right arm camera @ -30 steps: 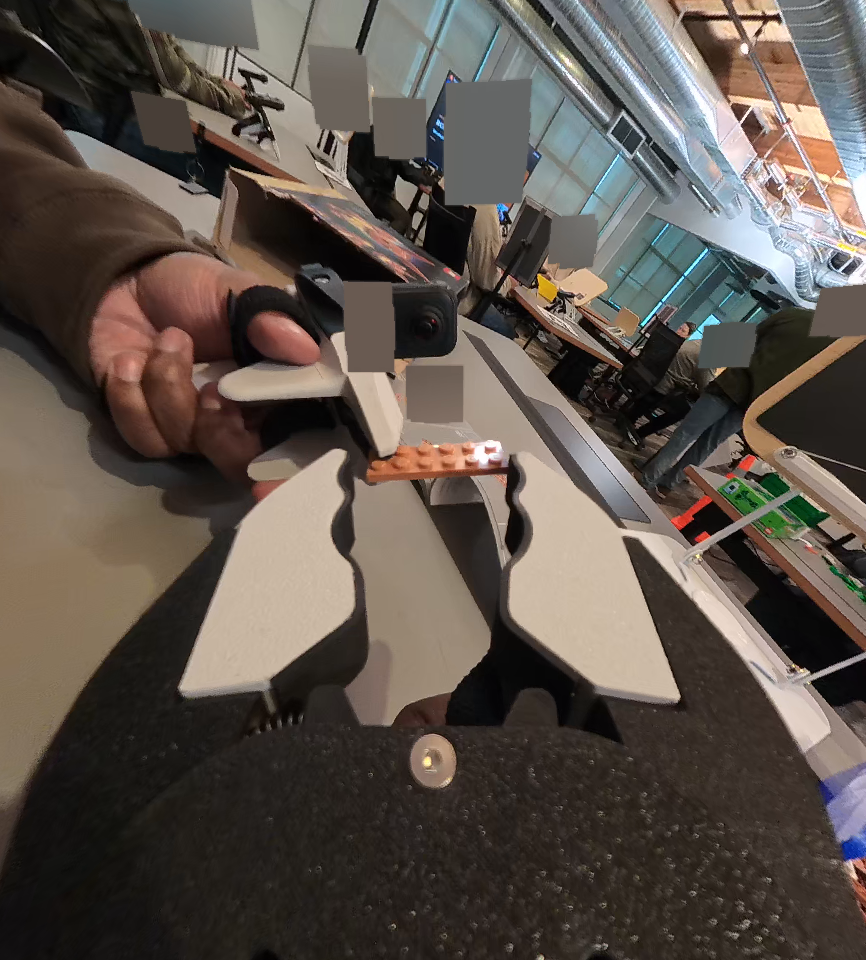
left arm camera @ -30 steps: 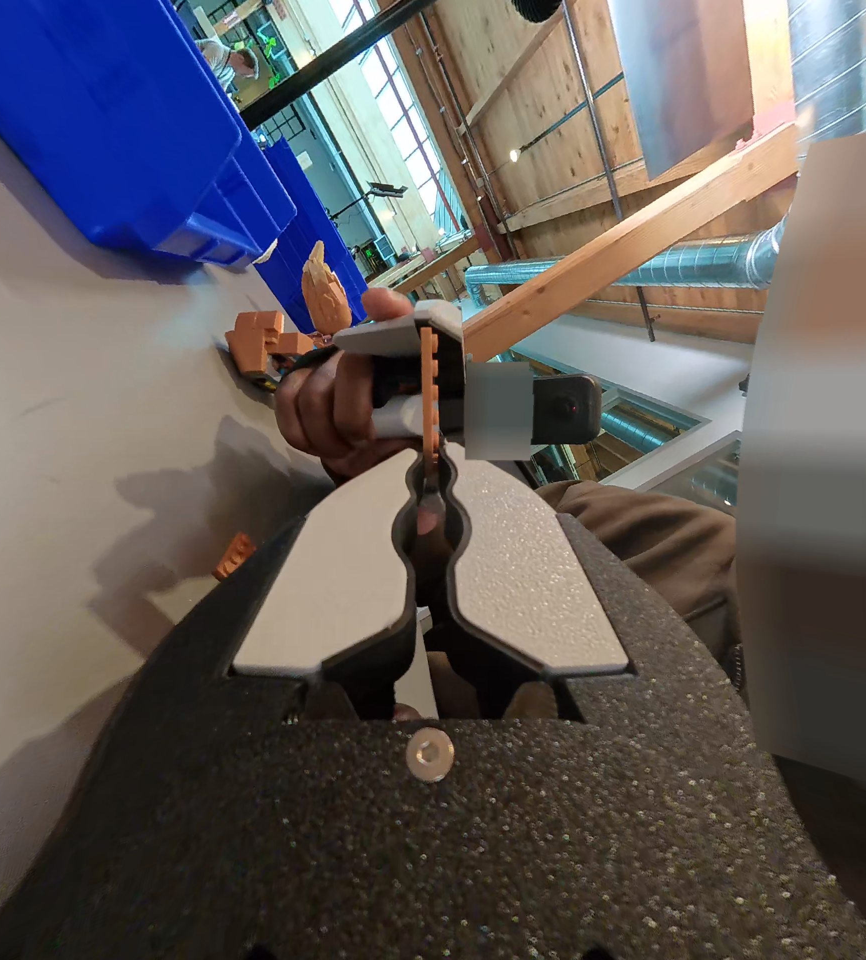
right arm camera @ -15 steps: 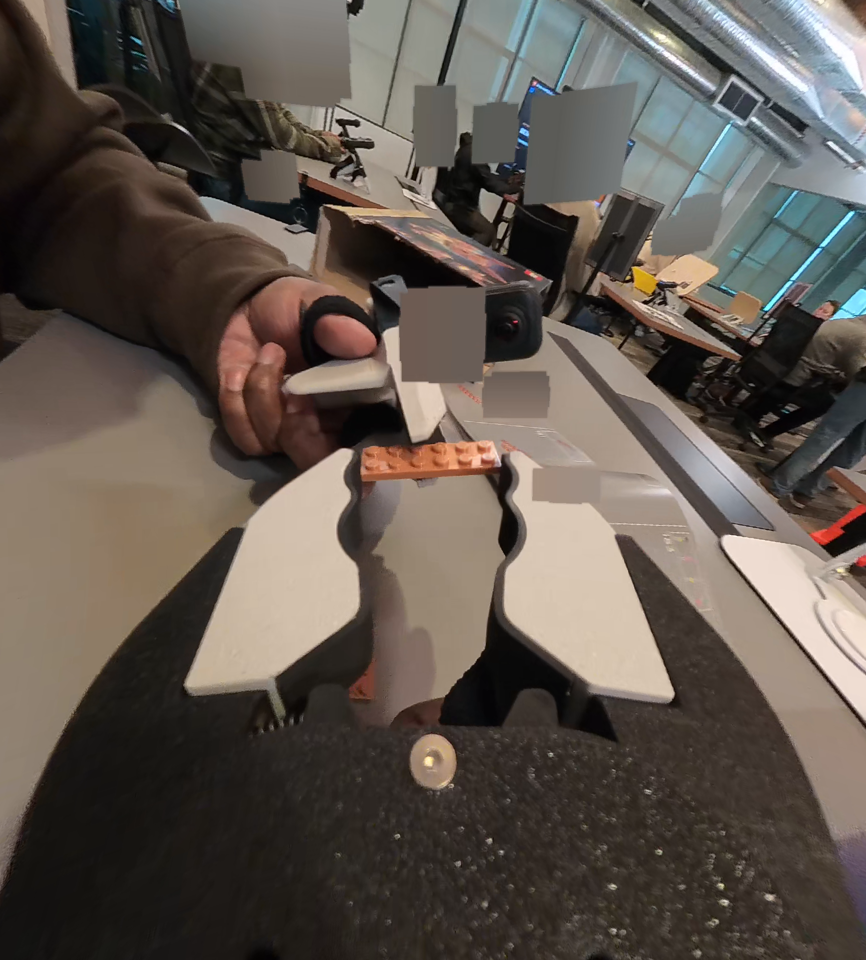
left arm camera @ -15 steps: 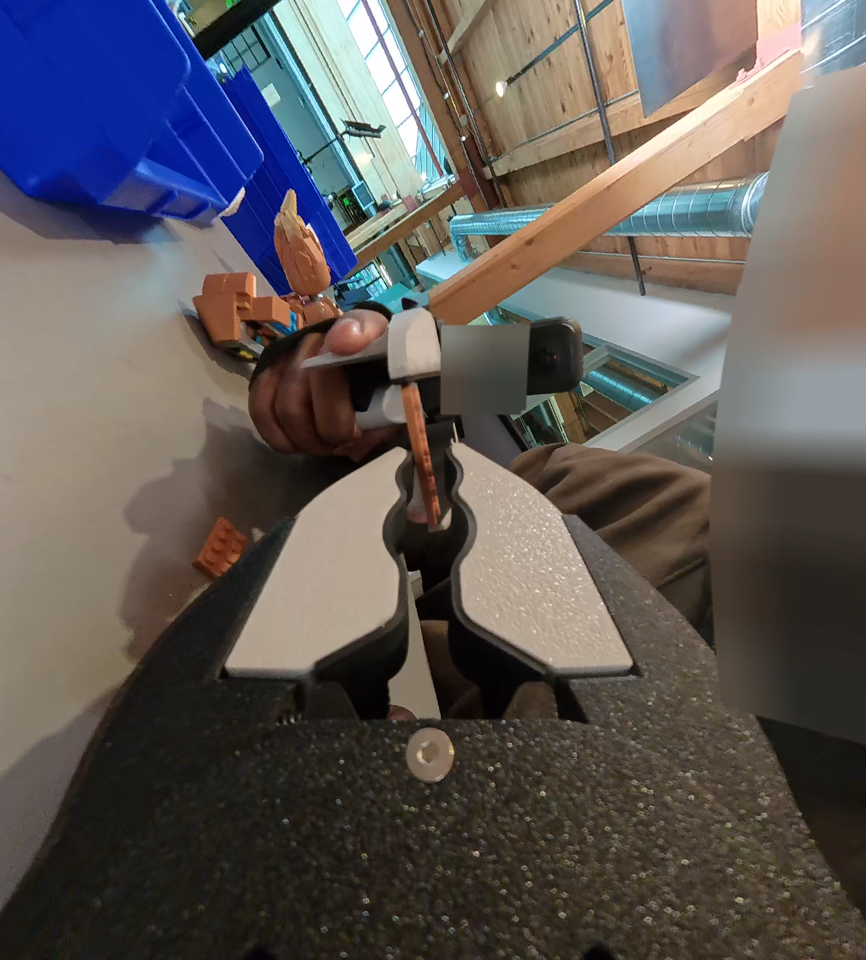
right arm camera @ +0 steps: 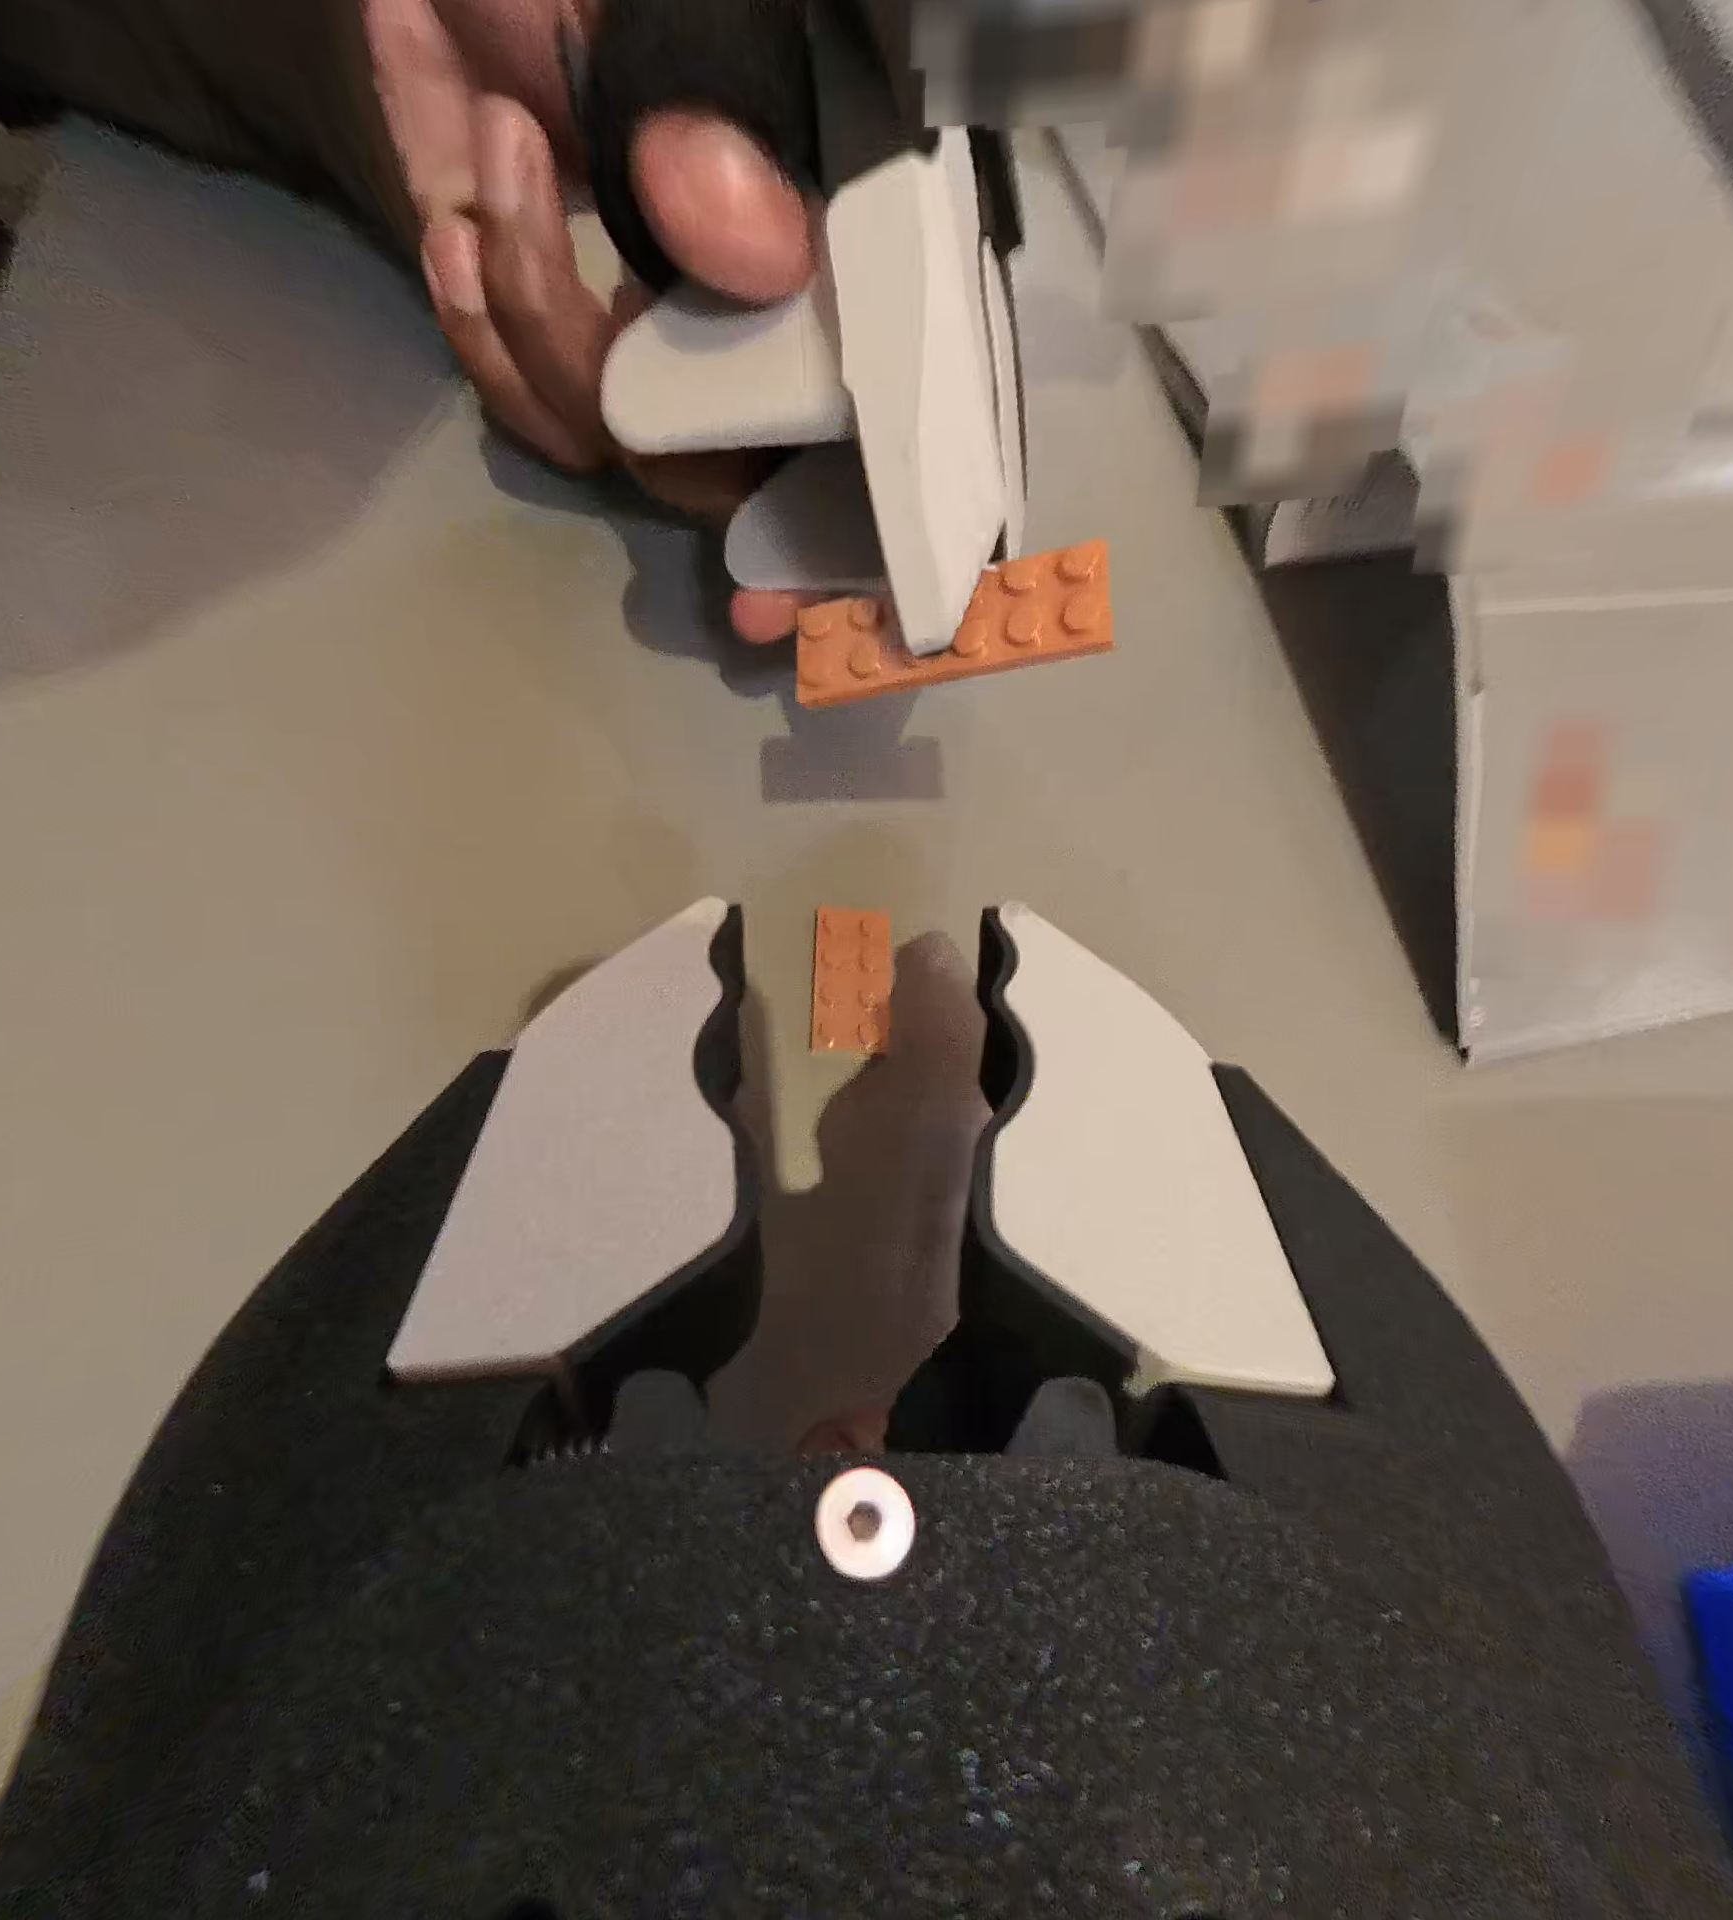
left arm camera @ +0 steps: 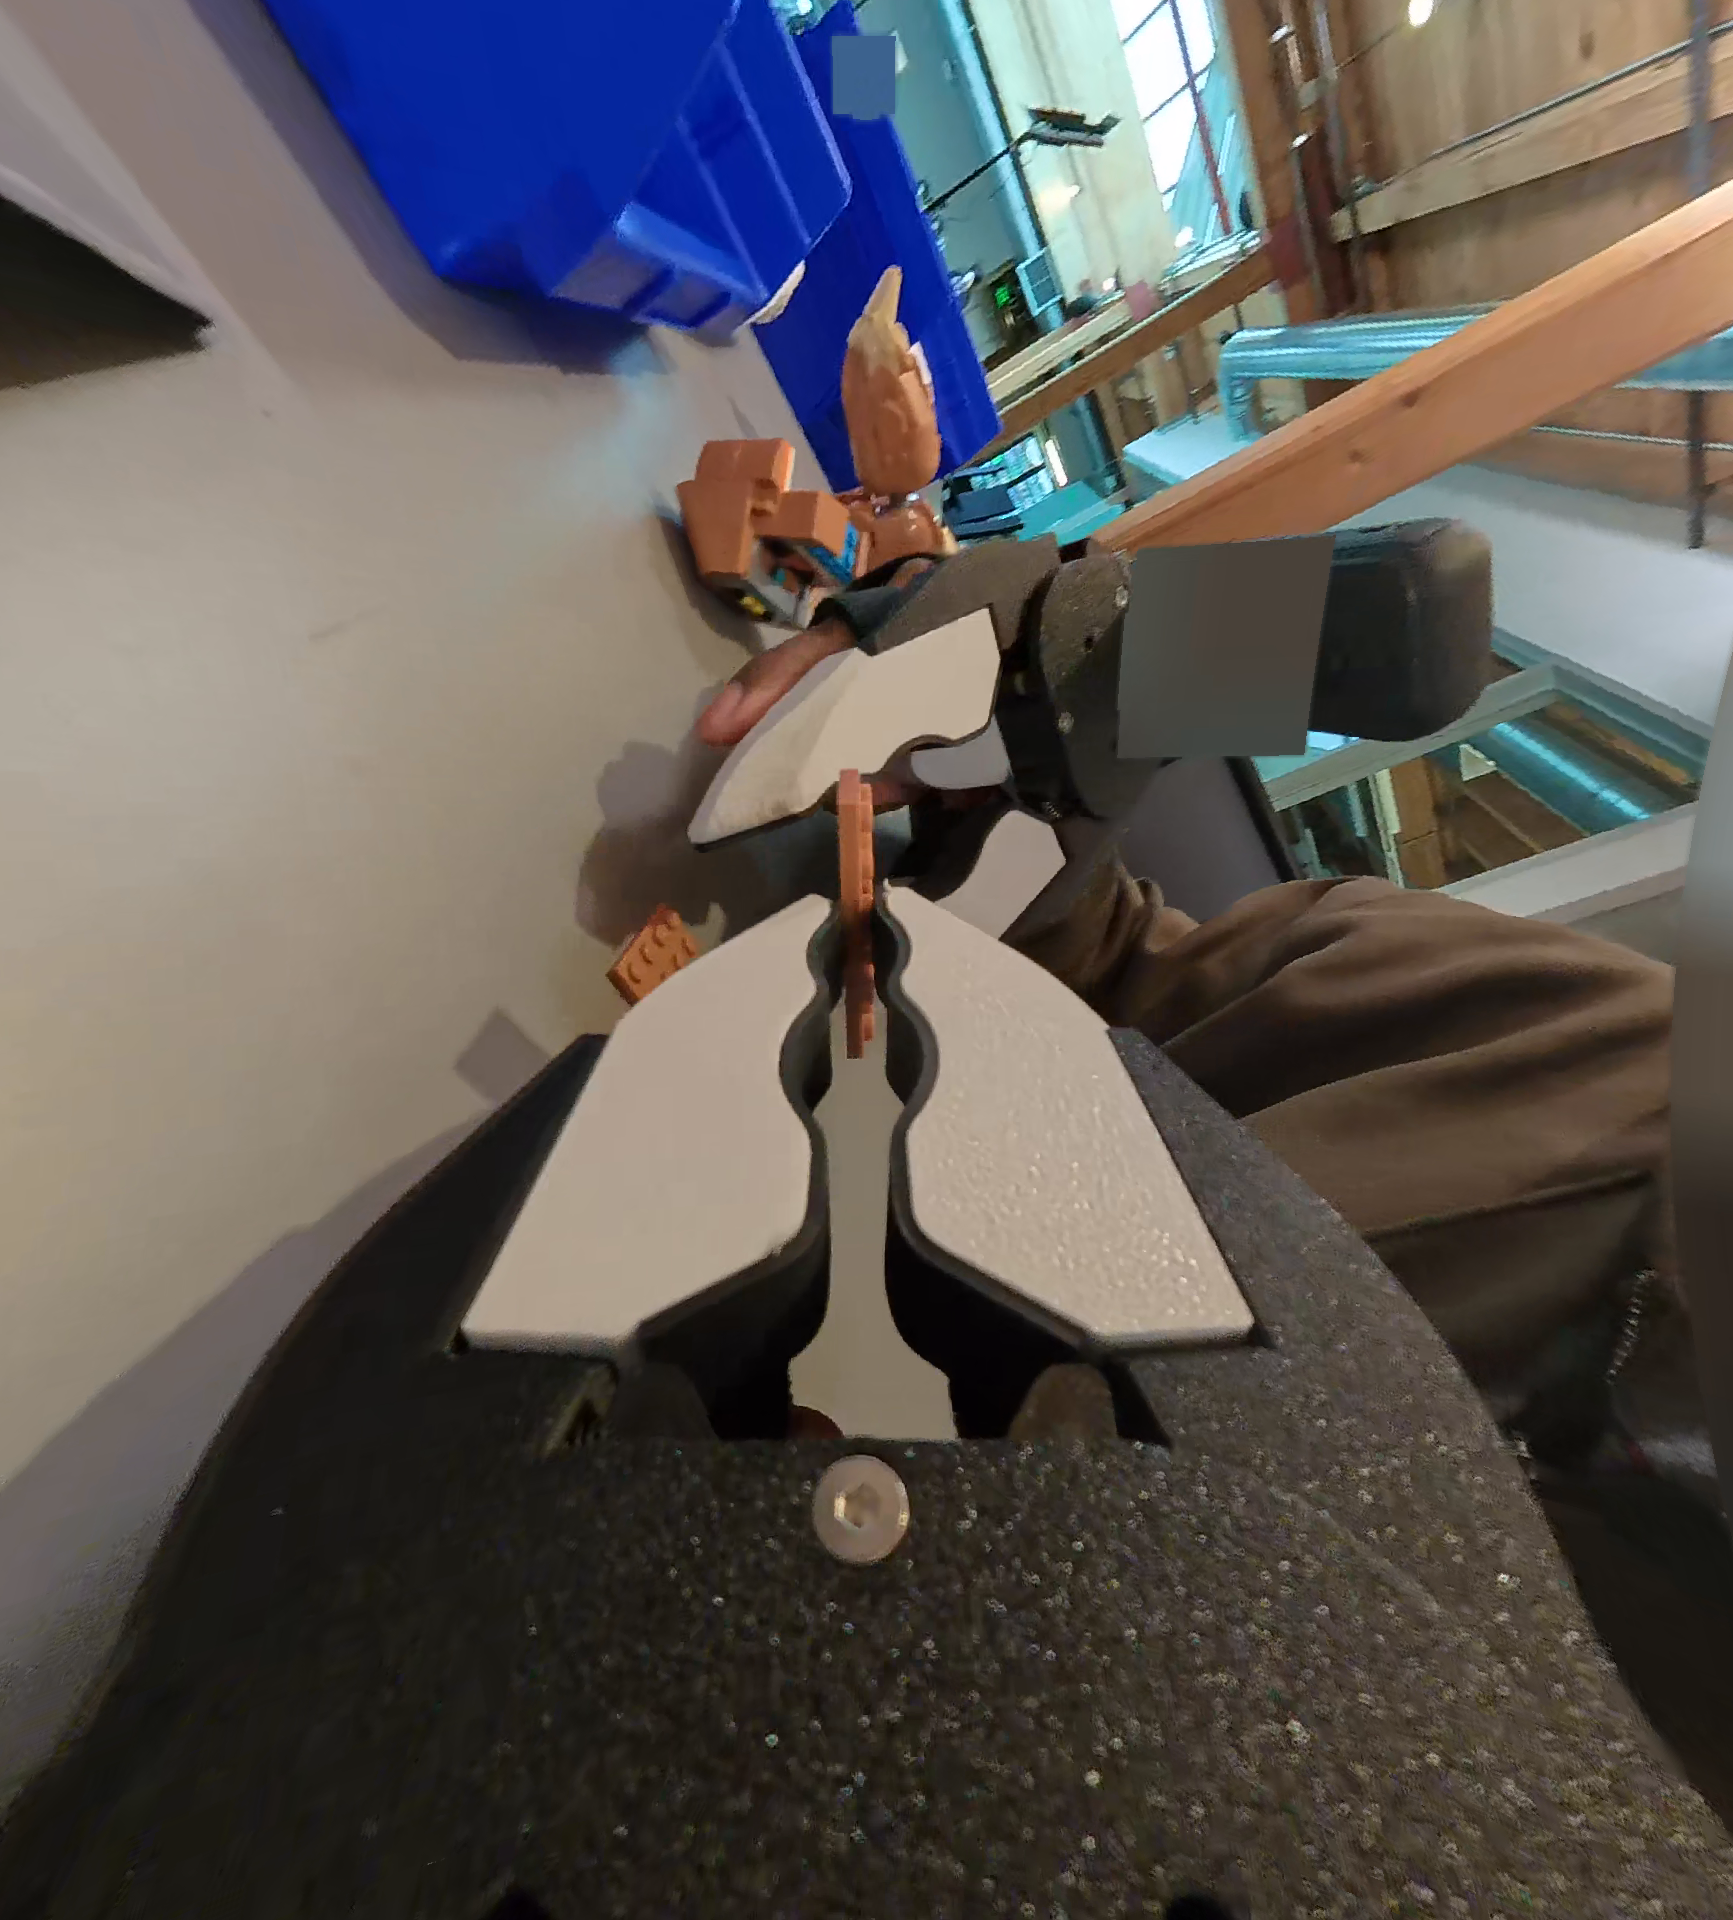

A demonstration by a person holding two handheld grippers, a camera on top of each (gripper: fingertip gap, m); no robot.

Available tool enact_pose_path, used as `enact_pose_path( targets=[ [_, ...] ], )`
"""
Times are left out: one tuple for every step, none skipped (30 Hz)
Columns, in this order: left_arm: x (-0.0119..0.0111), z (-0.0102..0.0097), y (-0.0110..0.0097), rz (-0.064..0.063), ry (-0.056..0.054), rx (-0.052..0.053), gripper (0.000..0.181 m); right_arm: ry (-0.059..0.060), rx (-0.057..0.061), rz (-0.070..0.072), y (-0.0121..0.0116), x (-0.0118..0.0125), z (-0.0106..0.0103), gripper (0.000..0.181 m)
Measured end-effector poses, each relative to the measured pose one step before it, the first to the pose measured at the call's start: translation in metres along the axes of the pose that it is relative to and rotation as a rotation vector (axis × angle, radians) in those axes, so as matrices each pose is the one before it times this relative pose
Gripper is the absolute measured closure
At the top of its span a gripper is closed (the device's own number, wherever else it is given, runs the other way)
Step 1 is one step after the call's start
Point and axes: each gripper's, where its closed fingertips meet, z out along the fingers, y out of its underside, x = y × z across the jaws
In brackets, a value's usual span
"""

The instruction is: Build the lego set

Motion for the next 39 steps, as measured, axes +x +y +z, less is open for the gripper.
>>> enact_pose_path(
  targets=[
    [-0.00256, 0.00098, 0.00224, 0.0046, -0.0191, -0.0102, 0.177, -0.0018, -0.0314, 0.0078, 0.00381, -0.00052, 0.00321, 0.139],
    [-0.0015, 0.00087, 0.00163, 0.0024, -0.0125, -0.01, 0.176, -0.0025, -0.0292, 0.0043, 0.00362, -0.00074, 0.00315, 0.14],
    [-0.00074, 0.00042, 0.00096, 0.0021, -0.0078, -0.0067, 0.176, -0.0018, -0.0314, 0.0016, 0.00406, -0.00093, 0.00287, 0.141],
    [-0.00136, 0.00014, 0.00082, 0.003, -0.0112, -0.0049, 0.176, 0.0087, -0.0338, -0.0003, 0.00459, 0.00074, 0.00303, 0.144],
    [-0.00116, -0.00005, 0.00009, 0.0009, -0.0084, -0.0007, 0.176, 0.009, -0.0173, 0.005, 0.00211, 0.00104, 0.00207, 0.147],
    [-0.00086, -0.00036, -0.0003, -0.0041, -0.0035, 0.0021, 0.176, -0.0011, -0.0042, 0.0107, 0.00005, -0.00005, 0.00109, 0.153],
    [-0.00054, -0.00029, -0.00056, -0.0066, 0.0, 0.0029, 0.176, -0.0039, -0.0062, 0.0057, 0.00042, -0.00032, 0.0008, 0.157],
    [-0.00063, -0.00036, -0.00059, -0.0081, 0.0012, 0.0033, 0.176, -0.0005, -0.0014, 0.0004, -0.00012, -0.0003, 0.00014, 0.162],
    [-0.00014, -0.00039, -0.00082, -0.0101, 0.0037, 0.0057, 0.176, 0.0026, -0.0029, -0.0001, 0.00035, 0.00016, -0.00007, 0.165],
    [0.00004, -0.00031, -0.00062, -0.0128, 0.0067, 0.0043, 0.176, 0.0028, -0.0015, 0.0007, 0.0003, 0.00048, -0.00017, 0.165],
    [-0.00015, -0.00012, -0.00032, -0.0147, 0.006, 0.0026, 0.176, 0.0036, 0.0015, 0.0011, 0.00022, 0.00081, -0.00007, 0.165],
    [0.00037, -0.00007, -0.00053, -0.0152, 0.0095, 0.0045, 0.176, 0.0076, 0.0045, 0.0047, 0.00036, 0.00192, -0.00033, 0.166],
    [0.00079, -0.00008, -0.00062, -0.0161, 0.0126, 0.0063, 0.176, 0.009, 0.0117, 0.0087, -0.00057, 0.00274, -0.00065, 0.166],
    [0.00042, 0.00003, -0.00035, -0.0165, 0.01, 0.0041, 0.176, 0.0041, 0.0293, 0.0088, -0.00321, 0.00238, -0.00211, 0.166],
    [0.00019, 0.00016, 0.00009, -0.0116, 0.0068, 0.0014, 0.176, 0.0016, 0.0508, 0.0092, -0.00693, 0.00208, -0.00392, 0.166],
    [-0.00018, 0.00003, -0.00018, -0.0056, 0.0014, 0.0016, 0.176, 0.0066, 0.0633, 0.0151, -0.00973, 0.00304, -0.00531, 0.166],
    [-0.00074, 0.00012, 0.00013, 0.0006, -0.006, 0.0005, 0.176, 0.01, 0.0659, 0.0209, -0.01092, 0.00375, -0.00548, 0.166],
    [-0.00023, 0.00031, 0.00032, 0.0024, -0.0035, -0.0022, 0.176, 0.0057, 0.0665, 0.0198, -0.01104, 0.0029, -0.00522, 0.166],
    [-0.00025, 0.00047, 0.00077, 0.0019, -0.003, -0.0044, 0.176, 0.0001, 0.0626, 0.0163, -0.0104, 0.00138, -0.00427, 0.166],
    [-0.00012, 0.00063, 0.00075, 0.0028, -0.0036, -0.0039, 0.176, -0.0008, 0.0483, 0.013, -0.00804, 0.00046, -0.00278, 0.166],
    [-0.00028, 0.00061, 0.00099, 0.006, -0.0052, -0.005, 0.176, 0.003, 0.0283, 0.0056, -0.00482, 0.00045, -0.00104, 0.166],
    [-0.00006, 0.00069, 0.00088, 0.007, -0.0051, -0.0053, 0.176, 0.004, 0.0093, -0.0057, -0.00183, -0.00017, 0.0002, 0.166],
    [-0.00028, 0.00069, 0.00087, 0.007, -0.0064, -0.0045, 0.176, 0.0021, -0.0047, -0.0145, 0.00053, -0.00095, 0.00109, 0.166],
    [-0.00037, 0.00058, 0.0008, 0.0057, -0.0059, -0.0043, 0.176, 0.0034, -0.011, -0.0177, 0.00159, -0.00104, 0.0014, 0.166],
    [-0.00011, 0.00058, 0.00083, 0.0047, -0.0043, -0.0051, 0.176, 0.0063, -0.0139, -0.0175, 0.00216, -0.00058, 0.00158, 0.166],
    [-0.00023, 0.00047, 0.00085, 0.0048, -0.0045, -0.0048, 0.176, 0.0071, -0.0168, -0.0175, 0.0025, -0.00045, 0.00173, 0.166],
    [-0.00004, 0.0006, 0.00097, 0.0054, -0.0038, -0.0059, 0.176, 0.0065, -0.0167, -0.0169, 0.00248, -0.00048, 0.00156, 0.166],
    [0.00011, 0.00078, 0.00134, 0.0064, -0.0038, -0.0081, 0.176, 0.0055, -0.0107, -0.0139, 0.00151, -0.00046, 0.00121, 0.166],
    [-0.00061, 0.0006, 0.00111, 0.0066, -0.0079, -0.0068, 0.176, 0.0045, -0.0049, -0.011, 0.00057, -0.00019, 0.00056, 0.166],
    [0.00003, 0.00033, 0.00072, 0.0074, -0.0041, -0.0049, 0.176, 0.0034, -0.0026, -0.0089, 0.00018, -0.00013, 0.00011, 0.166],
    [0.00019, 0.0003, 0.00079, 0.0089, -0.0019, -0.0061, 0.176, 0.001, -0.0027, -0.0063, 0.00021, -0.00021, -0.00001, 0.166],
    [0.00053, 0.00016, 0.00064, 0.0092, -0.0003, -0.0055, 0.176, -0.0005, -0.0039, -0.0052, 0.00063, -0.00027, 0.00013, 0.166],
    [-0.00001, 0.00009, 0.00035, 0.0083, -0.0026, -0.0039, 0.176, 0.001, -0.0037, -0.0055, 0.00065, -0.00017, 0.00022, 0.166],
    [0.00031, 0.00026, 0.00035, 0.007, -0.0003, -0.0037, 0.175, 0.0019, -0.0042, -0.0056, 0.00085, -0.00016, 0.00031, 0.166],
    [0.00047, 0.00021, 0.00029, 0.005, 0.0025, -0.003, 0.175, 0.0017, -0.0048, -0.006, 0.0008, -0.00009, 0.00031, 0.166],
    [0.0007, 0.00028, 0.00027, 0.0027, 0.0039, -0.0031, 0.174, 0.0007, -0.0035, -0.0043, 0.00064, -0.00021, 0.0002, 0.166],
    [0.00104, 0.00025, 0.0002, 0.0023, 0.0071, -0.002, 0.173, -0.0002, -0.0013, -0.0017, 0.00044, -0.00015, 0.00017, 0.166],
    [0.00084, 0.00031, 0.0002, 0.002, 0.0063, -0.0022, 0.173, -0.0014, 0.0011, 0.0004, 0.00004, -0.00006, -0.00019, 0.166],
    [0.00064, 0.00013, 0.0, 0.0034, 0.0048, -0.0021, 0.173, -0.0023, 0.0038, 0.0024, -0.00033, -0.00007, -0.00028, 0.166]
  ],
)
